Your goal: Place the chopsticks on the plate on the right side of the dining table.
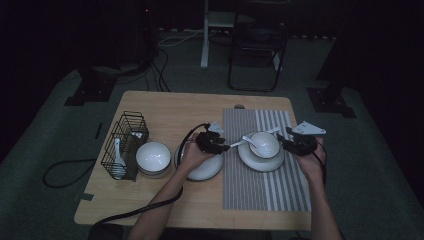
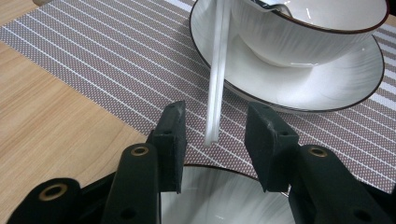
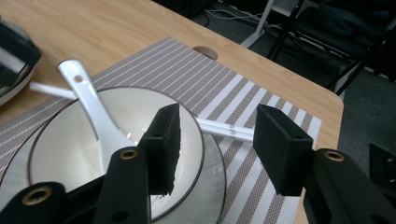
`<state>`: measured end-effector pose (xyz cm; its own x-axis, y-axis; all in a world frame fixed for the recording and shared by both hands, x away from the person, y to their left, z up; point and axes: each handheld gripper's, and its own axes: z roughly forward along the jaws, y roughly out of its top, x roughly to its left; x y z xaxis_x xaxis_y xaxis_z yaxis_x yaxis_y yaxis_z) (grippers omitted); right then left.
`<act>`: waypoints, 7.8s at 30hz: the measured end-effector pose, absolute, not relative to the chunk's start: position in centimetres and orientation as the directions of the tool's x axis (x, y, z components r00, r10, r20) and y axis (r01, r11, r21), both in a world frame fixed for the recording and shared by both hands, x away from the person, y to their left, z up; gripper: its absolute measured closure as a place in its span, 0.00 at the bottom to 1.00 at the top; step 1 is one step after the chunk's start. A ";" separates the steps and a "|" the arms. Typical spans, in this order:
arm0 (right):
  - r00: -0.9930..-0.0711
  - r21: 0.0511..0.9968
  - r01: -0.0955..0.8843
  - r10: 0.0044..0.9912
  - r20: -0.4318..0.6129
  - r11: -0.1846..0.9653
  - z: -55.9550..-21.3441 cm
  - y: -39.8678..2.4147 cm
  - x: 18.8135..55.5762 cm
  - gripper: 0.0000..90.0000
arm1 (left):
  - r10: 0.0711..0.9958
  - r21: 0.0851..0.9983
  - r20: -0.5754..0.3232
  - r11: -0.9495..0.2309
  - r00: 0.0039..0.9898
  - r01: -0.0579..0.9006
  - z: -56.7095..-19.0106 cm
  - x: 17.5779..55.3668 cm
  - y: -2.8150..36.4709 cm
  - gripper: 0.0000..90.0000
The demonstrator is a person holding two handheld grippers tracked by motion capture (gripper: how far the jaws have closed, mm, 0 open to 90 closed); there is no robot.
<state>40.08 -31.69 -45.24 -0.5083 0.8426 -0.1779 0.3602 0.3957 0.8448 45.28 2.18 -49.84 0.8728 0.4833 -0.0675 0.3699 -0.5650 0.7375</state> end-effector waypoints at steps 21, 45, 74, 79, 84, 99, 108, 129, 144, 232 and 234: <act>-0.385 0.835 0.486 0.921 -0.059 0.257 -47.4 -31.9 44.7 0.56 | 0.476 0.723 -0.059 -0.586 0.878 0.366 -50.3 45.3 2.0 0.67; -0.285 0.800 0.582 0.958 0.033 0.146 -48.8 -32.1 48.7 0.50 | 0.483 0.710 -0.031 -0.606 0.875 0.360 -51.1 45.2 0.9 0.65; -0.270 0.723 0.666 0.963 0.009 0.180 -50.4 -30.3 51.2 0.44 | 0.473 0.670 -0.009 -0.651 0.881 0.356 -51.5 45.7 -0.1 0.75; -0.270 0.710 0.677 0.963 -0.003 0.192 -50.6 -30.2 51.1 0.44 | 0.487 0.670 0.016 -0.654 0.873 0.352 -51.6 45.8 -0.2 0.88; -0.275 0.703 0.680 0.961 -0.023 0.211 -50.4 -30.3 50.9 0.45 | 0.482 0.664 0.026 -0.663 0.876 0.345 -51.6 45.8 -0.5 0.89; -0.261 0.690 0.694 0.965 -0.026 0.206 -50.3 -31.3 50.5 0.47 | 0.503 0.658 0.027 -0.659 0.864 0.363 -51.3 46.4 -0.9 0.74; -0.260 0.682 0.699 0.965 -0.042 0.218 -50.2 -31.6 50.2 0.48 | 0.516 0.651 0.035 -0.662 0.856 0.373 -51.3 46.7 -0.7 0.80; -0.267 0.669 0.704 0.962 -0.062 0.239 -50.0 -32.3 49.5 0.48 | 0.583 0.650 0.023 -0.626 0.812 0.431 -51.4 47.5 -0.5 0.77; -0.272 0.671 0.703 0.961 -0.053 0.236 -49.9 -32.3 49.2 0.48 | 0.611 0.655 0.024 -0.608 0.792 0.449 -51.5 47.7 -0.5 0.86; -0.260 0.686 0.689 0.963 -0.066 0.233 -50.0 -33.7 48.1 0.48 | 0.646 0.651 0.090 -0.614 0.758 0.446 -51.4 47.4 -0.4 0.87; -0.258 0.686 0.689 0.964 -0.066 0.231 -50.0 -33.7 48.1 0.48 | 0.646 0.653 0.088 -0.612 0.758 0.446 -51.4 47.4 -0.4 0.87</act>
<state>48.09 -33.68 -50.01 -0.2581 0.9639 -0.0656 0.6894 0.2313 0.6865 47.37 -0.44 -51.41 0.7580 0.6463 0.0878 0.4464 -0.6121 0.6527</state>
